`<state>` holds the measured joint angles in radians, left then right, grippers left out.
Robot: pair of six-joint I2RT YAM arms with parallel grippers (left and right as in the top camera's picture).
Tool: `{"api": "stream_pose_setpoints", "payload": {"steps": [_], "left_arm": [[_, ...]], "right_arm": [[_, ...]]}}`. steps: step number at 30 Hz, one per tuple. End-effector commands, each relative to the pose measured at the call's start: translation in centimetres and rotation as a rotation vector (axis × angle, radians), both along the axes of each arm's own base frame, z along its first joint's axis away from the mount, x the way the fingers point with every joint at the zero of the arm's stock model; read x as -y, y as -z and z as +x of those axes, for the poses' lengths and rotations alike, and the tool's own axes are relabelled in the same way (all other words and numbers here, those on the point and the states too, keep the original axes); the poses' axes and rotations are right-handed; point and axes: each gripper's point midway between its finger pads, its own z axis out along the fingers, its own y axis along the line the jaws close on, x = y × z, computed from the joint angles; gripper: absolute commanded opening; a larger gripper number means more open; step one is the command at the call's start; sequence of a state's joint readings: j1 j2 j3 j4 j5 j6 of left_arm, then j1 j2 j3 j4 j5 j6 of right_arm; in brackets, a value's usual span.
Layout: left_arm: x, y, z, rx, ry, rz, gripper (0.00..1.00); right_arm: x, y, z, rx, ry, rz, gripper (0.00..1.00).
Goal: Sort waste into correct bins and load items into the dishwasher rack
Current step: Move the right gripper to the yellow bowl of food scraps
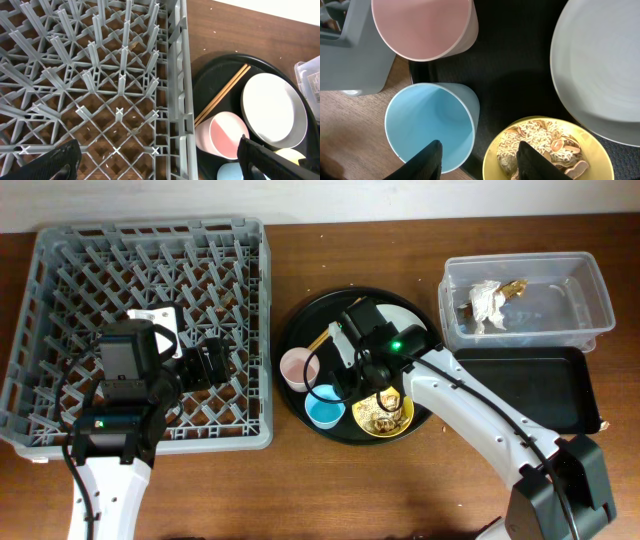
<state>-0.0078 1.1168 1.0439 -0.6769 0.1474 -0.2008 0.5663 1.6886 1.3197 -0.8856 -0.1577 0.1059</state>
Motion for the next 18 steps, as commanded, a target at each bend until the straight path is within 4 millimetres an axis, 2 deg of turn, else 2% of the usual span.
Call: {"api": "stream_pose_setpoints", "payload": {"steps": [1, 5, 10, 12, 15, 16, 18], "left_arm": [[0.1, -0.9, 0.2, 0.026, 0.019, 0.005, 0.99], [0.1, -0.9, 0.2, 0.026, 0.019, 0.005, 0.99], [0.1, -0.9, 0.2, 0.026, 0.02, 0.005, 0.99], [0.1, -0.9, 0.2, 0.026, 0.02, 0.005, 0.99], [0.1, -0.9, 0.2, 0.026, 0.019, 0.005, 0.99], [0.1, -0.9, 0.2, 0.026, 0.019, 0.005, 0.99], [0.1, -0.9, 0.2, 0.026, 0.02, 0.005, 0.99]], "right_arm": [[0.1, -0.1, 0.2, 0.008, 0.009, -0.006, 0.5], [-0.1, -1.8, 0.3, 0.027, 0.006, 0.014, 0.49], [-0.3, -1.9, 0.5, 0.038, 0.003, 0.021, 0.49], [-1.2, -2.4, 0.1, 0.023, -0.042, 0.07, 0.49], [-1.7, -4.4, -0.1, 0.064, -0.077, 0.115, 0.49], [-1.5, -4.5, -0.4, 0.055, -0.074, 0.111, 0.49], [-1.1, -3.4, -0.9, 0.023, -0.07, 0.081, 0.49]]}}
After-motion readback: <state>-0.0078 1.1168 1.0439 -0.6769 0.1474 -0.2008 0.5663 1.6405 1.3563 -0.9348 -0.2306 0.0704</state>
